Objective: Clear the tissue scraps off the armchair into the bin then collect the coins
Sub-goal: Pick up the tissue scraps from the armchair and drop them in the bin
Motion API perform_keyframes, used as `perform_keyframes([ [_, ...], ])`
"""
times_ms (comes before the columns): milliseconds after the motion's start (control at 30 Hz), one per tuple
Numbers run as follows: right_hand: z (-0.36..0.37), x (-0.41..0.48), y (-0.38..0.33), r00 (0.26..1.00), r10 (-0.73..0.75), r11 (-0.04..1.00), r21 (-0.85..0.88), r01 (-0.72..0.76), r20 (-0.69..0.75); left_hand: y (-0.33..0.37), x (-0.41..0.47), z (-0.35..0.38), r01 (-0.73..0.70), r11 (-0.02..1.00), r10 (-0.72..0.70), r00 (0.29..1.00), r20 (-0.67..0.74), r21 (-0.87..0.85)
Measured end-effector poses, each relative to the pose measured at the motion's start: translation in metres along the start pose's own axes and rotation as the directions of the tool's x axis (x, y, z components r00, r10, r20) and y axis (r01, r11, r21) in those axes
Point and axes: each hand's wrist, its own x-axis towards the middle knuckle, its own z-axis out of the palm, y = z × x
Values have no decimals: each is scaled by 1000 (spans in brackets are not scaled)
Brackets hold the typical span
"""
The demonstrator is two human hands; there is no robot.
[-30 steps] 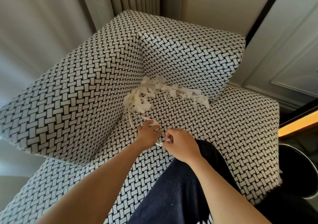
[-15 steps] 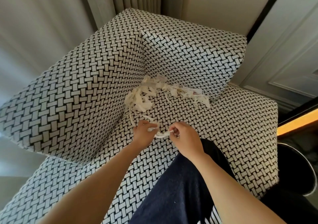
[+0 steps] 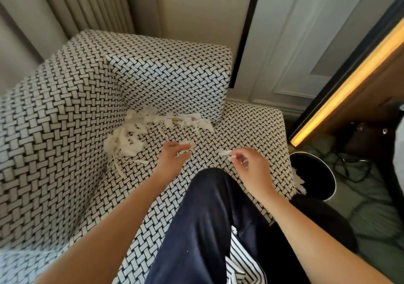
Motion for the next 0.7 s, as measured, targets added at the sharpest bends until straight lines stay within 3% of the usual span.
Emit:
perform_keyframes([
  [333, -68, -39, 4, 934, 147, 987, 114, -116, -326, 92, -45, 28, -251, 967, 254, 959, 122, -40],
  [500, -86, -59, -9, 921, 129, 988, 126, -88, -367, 110, -77, 31, -313, 941, 331, 931, 152, -129],
  [700, -102, -73, -41, 914, 37, 999, 12, -35, -405, 123, -98, 22, -377, 891, 426, 887, 179, -253],
])
